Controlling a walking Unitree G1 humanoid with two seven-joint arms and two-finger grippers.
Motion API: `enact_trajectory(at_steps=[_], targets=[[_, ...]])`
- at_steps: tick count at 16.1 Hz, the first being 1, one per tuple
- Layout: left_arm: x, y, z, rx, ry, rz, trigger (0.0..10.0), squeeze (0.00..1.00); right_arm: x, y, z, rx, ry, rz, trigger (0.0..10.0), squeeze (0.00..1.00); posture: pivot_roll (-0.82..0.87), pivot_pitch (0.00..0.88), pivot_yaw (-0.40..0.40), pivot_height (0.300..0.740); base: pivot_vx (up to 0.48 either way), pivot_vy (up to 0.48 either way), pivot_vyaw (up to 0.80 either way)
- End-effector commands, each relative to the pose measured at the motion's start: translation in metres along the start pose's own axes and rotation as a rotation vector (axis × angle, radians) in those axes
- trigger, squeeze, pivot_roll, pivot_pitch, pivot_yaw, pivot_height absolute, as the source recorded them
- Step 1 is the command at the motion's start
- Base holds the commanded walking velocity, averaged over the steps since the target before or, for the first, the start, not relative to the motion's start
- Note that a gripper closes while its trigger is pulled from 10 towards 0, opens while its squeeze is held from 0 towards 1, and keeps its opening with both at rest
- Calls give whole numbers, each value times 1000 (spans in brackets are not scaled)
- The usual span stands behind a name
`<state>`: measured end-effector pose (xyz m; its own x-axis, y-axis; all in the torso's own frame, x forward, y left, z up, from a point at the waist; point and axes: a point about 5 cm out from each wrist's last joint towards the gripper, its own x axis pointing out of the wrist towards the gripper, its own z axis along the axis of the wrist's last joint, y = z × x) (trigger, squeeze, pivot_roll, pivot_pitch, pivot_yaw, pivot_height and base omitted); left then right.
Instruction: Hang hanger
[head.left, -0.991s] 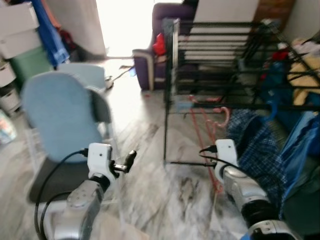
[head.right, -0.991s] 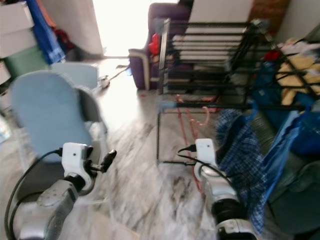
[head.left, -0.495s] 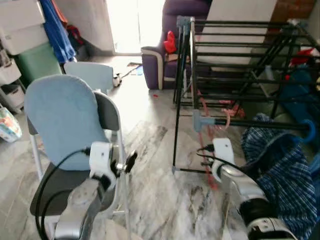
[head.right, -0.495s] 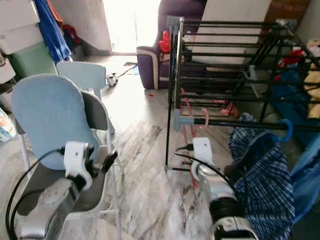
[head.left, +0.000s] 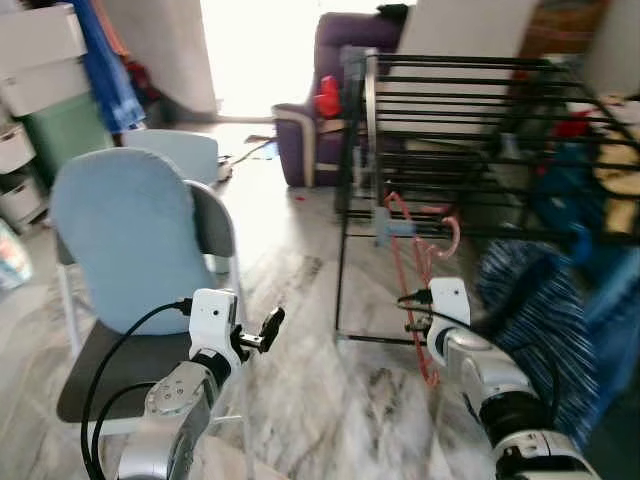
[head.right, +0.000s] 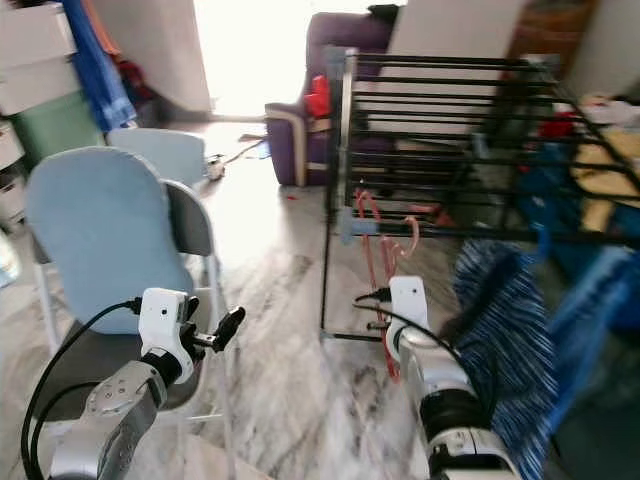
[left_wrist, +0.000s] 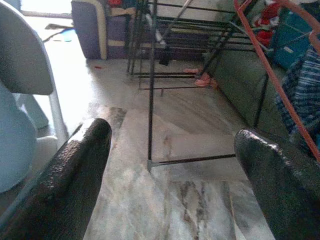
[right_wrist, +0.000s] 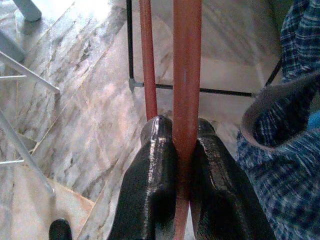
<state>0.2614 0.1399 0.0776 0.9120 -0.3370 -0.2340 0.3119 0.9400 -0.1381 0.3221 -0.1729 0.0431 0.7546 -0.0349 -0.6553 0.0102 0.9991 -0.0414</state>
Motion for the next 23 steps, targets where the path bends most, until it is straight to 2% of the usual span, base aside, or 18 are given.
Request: enact_trajectory(at_steps=[1,4,8,11,13,15,18,23], targets=[[-1,-1,-2,7,12,-4,10000,0,0,5,10,9,4,26,10000,0,-65,0,-13,740,0,0,0],[-1,-3,-1,3,9,-24,10000,0,0,21,12,-64,11,99,10000,0,-64,0,-13,740,0,0,0],[-2,-5,-1,-3,11,-39,10000,0,1,31,23,-86,0,128,10000,0,-63,0,-14,740,0,0,0],[-2,-5,-2,-5,15,-38,10000,0,2,26,36,-77,-40,79,10000,0,-59,0,-18,740,0,0,0],[-3,-7,0,-22,-2,-61,10000,0,3,24,54,-77,-70,68,10000,0,-59,0,-17,740,0,0,0],[-4,-7,0,-21,-1,-62,10000,0,3,23,58,-78,-80,61,10000,0,-59,0,-18,740,0,0,0],[-4,-7,-1,-27,1,-58,10000,0,4,14,56,-53,-93,-5,10000,0,-59,0,-19,740,0,0,0],[-6,-5,-1,-31,2,-60,10000,0,5,10,42,-21,-70,-17,10000,0,-68,0,-16,740,297,0,0]])
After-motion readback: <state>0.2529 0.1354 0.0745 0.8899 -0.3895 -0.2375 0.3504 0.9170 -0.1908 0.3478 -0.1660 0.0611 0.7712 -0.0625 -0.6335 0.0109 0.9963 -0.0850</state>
